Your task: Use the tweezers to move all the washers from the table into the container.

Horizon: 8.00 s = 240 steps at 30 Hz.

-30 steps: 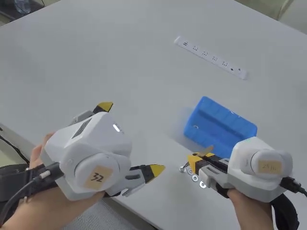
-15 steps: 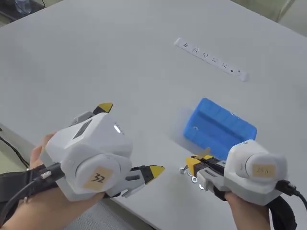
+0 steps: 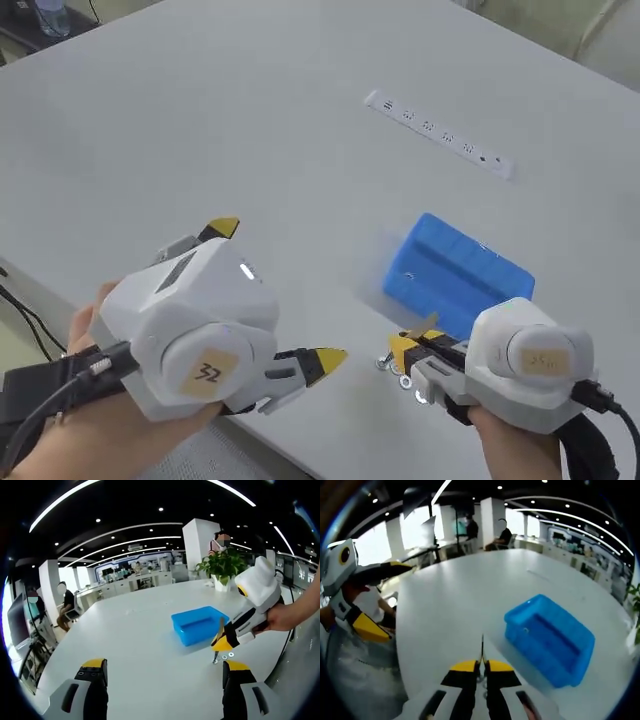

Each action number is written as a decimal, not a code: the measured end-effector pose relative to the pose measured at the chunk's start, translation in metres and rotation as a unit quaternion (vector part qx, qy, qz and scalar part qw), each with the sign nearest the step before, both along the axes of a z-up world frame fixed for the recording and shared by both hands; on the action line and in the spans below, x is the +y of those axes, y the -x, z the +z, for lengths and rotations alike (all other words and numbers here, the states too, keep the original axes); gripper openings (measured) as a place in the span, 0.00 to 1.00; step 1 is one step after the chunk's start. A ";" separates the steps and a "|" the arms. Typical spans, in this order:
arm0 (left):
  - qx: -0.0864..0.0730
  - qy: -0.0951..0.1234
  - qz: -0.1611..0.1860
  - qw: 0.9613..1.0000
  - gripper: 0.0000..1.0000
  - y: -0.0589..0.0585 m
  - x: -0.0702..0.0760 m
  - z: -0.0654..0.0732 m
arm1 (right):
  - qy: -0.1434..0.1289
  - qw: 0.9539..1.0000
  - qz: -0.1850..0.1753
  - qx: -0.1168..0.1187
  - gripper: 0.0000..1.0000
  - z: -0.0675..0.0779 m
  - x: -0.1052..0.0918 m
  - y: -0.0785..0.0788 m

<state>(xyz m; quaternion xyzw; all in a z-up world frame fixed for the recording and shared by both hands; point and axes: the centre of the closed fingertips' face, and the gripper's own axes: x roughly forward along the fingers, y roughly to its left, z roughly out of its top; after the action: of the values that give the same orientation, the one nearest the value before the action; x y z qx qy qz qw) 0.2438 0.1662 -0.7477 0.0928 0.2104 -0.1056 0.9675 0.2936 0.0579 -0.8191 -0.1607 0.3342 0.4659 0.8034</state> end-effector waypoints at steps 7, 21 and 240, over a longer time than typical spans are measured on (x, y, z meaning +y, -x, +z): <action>-0.001 0.001 0.003 1.000 0.98 0.000 0.001 0.000 | -0.018 1.000 -0.008 0.012 0.03 0.012 0.002 -0.001; 0.003 -0.011 0.000 1.000 0.97 0.000 0.001 -0.001 | -0.053 0.998 -0.027 -0.025 0.03 0.057 0.005 -0.032; 0.038 -0.073 -0.004 0.997 0.91 0.004 0.005 -0.017 | -0.004 0.994 -0.104 -0.037 0.03 0.007 -0.020 -0.108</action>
<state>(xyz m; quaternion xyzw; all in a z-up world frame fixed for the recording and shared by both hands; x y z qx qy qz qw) 0.2394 0.1715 -0.7647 0.1594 0.2537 -0.0971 0.9491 0.4014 0.0381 -0.8117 -0.1386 0.3173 0.3750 0.8600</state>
